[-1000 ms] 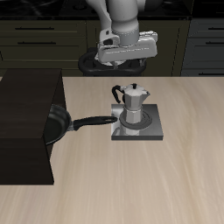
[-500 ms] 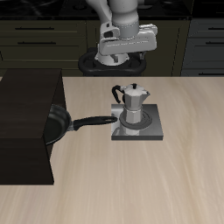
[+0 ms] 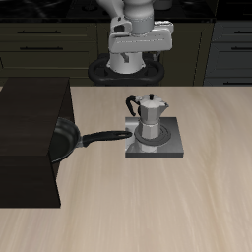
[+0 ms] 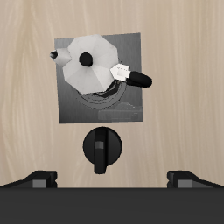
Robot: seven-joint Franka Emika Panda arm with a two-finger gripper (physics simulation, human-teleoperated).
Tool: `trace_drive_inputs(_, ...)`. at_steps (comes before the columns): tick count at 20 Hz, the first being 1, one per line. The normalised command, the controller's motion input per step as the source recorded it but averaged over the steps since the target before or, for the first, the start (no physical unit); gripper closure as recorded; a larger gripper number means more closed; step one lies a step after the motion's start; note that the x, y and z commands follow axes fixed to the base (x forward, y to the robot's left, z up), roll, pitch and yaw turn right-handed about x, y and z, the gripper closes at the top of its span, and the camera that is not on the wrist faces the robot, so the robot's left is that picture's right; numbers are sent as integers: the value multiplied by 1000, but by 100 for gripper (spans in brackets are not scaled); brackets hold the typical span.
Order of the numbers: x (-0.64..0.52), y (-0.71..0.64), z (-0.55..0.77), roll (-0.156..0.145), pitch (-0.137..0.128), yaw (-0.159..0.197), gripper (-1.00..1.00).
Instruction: Place the moka pot on the stove and turn on the stove
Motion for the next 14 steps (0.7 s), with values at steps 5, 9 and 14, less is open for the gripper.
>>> trace_drive_inputs(5, -189, -24, 60, -3, -13, -1, -100)
trace_drive_inputs(9, -120, -60, 85, -31, -3, -15, -100)
trace_drive_inputs(14, -127, -99, 0, -39, 6, -26, -100)
